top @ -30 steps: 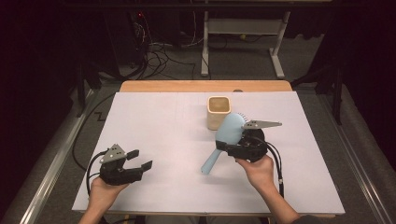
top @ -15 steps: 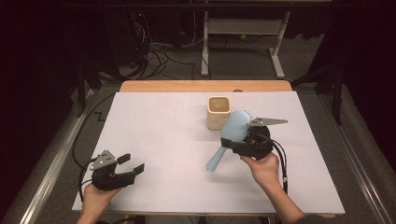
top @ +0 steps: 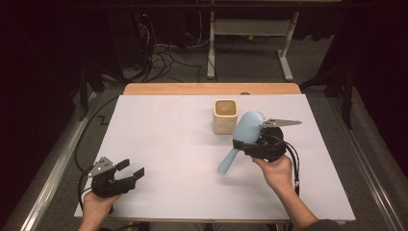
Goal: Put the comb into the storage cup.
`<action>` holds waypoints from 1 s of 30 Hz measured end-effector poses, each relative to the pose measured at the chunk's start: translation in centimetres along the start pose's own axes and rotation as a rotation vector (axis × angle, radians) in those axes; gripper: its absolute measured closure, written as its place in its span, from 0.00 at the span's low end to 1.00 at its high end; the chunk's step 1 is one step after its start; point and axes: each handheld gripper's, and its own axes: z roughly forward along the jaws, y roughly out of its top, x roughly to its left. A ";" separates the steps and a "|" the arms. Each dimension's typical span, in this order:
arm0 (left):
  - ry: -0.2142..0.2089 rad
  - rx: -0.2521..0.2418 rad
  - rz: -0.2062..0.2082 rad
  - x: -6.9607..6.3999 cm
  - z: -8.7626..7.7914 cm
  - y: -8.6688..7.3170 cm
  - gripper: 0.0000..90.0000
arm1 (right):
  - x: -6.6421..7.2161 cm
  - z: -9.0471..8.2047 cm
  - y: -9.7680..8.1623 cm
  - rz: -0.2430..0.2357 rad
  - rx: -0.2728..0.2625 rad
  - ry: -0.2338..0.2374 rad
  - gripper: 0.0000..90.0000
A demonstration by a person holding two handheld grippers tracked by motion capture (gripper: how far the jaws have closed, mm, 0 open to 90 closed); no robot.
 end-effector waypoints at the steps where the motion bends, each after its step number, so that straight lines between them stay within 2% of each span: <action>1: 0.003 -0.001 -0.001 0.0 0.0 -0.1 0.32 | -0.1 0.0 0.0 0.001 -0.001 -0.002 0.62; 7: 0.027 -0.020 0.005 0.1 -0.1 -0.4 0.32 | -0.7 -0.3 0.2 0.004 0.002 -0.018 0.62; 21: 0.034 -0.008 0.018 0.0 -0.1 -0.8 0.32 | -1.9 -0.7 1.3 0.013 0.007 -0.060 0.61; 30: 0.043 -0.017 0.017 0.1 -0.3 -0.8 0.32 | -2.3 -1.1 2.3 0.015 0.000 -0.080 0.61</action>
